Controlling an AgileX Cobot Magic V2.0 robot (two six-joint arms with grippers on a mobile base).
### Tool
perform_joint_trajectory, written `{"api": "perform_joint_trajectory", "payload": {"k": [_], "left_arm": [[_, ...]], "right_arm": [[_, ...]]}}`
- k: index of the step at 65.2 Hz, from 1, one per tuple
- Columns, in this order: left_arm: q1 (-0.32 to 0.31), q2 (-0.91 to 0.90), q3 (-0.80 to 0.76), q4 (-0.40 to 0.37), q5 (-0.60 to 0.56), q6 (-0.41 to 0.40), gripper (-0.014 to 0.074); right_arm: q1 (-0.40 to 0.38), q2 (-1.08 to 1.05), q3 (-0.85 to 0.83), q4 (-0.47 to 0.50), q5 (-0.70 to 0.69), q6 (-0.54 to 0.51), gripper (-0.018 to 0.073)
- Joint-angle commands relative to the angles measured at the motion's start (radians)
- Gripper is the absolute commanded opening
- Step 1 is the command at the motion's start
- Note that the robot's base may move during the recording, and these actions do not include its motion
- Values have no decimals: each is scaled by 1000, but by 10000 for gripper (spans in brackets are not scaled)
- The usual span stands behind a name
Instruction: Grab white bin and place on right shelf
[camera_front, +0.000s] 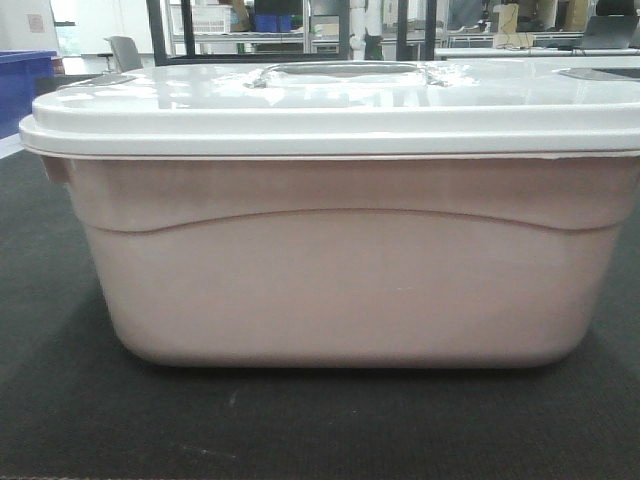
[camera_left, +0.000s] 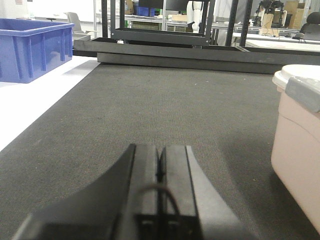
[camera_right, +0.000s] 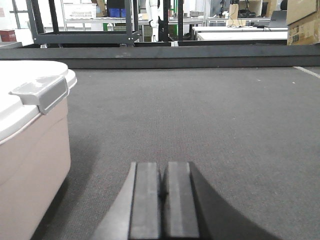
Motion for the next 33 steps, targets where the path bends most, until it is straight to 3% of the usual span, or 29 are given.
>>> {"api": "perform_joint_trajectory", "payload": {"k": [1,33], "left_arm": [[2,-9,-1,-7,-82,-5,-117],[2,-9,-1,-7,-82,-5,-117]], "right_arm": [[-4,-18,-1,0,-84,-7,56],[-4,-18,-1,0,-84,-7,56]]}}
